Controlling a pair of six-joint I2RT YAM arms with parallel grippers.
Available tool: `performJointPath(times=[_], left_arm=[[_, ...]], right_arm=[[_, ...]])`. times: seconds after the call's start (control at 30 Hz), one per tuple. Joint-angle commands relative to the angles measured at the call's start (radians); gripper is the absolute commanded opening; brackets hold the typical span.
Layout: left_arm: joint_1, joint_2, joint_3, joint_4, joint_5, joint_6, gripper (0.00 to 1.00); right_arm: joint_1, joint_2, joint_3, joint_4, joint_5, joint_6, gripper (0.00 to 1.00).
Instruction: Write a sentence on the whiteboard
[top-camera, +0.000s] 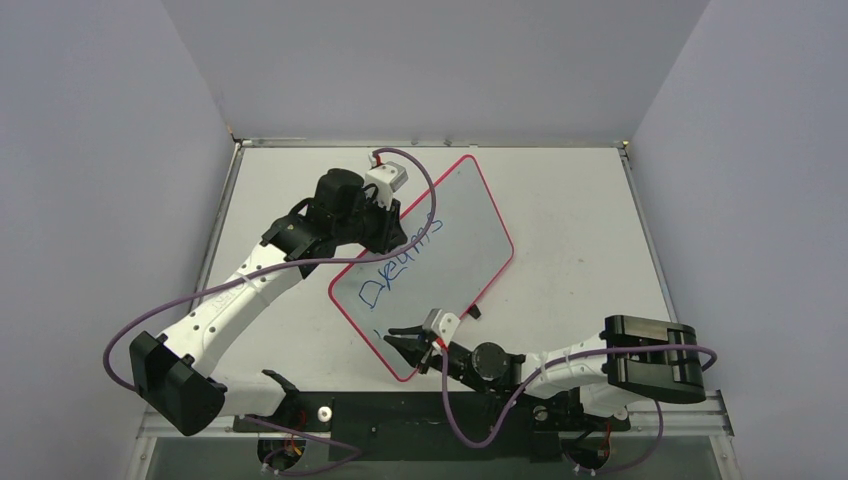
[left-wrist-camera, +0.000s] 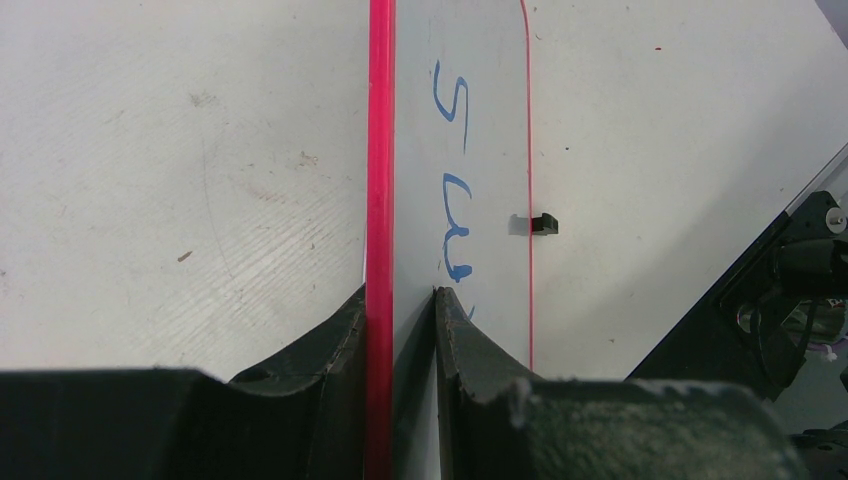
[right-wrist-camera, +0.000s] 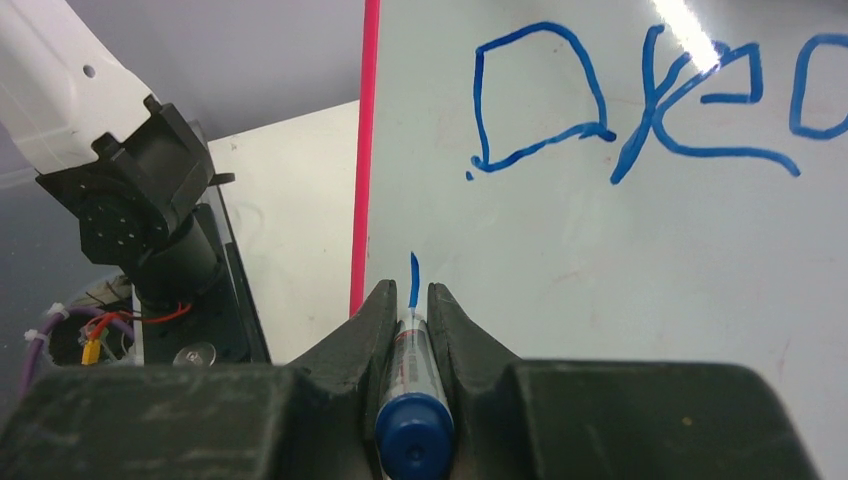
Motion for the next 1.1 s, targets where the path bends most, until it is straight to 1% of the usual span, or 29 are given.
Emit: performJointPath(times=[0.0, 0.2, 0.4, 0.73, 1.07], left_arm=[[0.015, -0.026, 0.000, 0.113, -0.116, 0.096, 0.00], [0.015, -0.029, -0.003, 0.115, -0.115, 0.096, 0.00], [0.015, -0.031, -0.006, 0.116, -0.111, 0.095, 0.00], [0.015, -0.035, -0.009, 0.116, -0.106, 0.093, 0.00], [0.015, -0.041, -0.014, 0.118, -0.108, 0.093, 0.00]], right_arm=[[0.016, 0.008, -0.025, 0.043, 0.029, 0.037, 0.00], [0.020, 0.012, -0.009, 0.032, 0.045, 0.028, 0.00], [0.019, 0.011, 0.040, 0.000, 0.058, -0.008, 0.00], [0.005, -0.016, 0.110, -0.078, 0.070, -0.055, 0.00], [-0.001, -0.010, 0.106, -0.090, 0.100, -0.055, 0.00]])
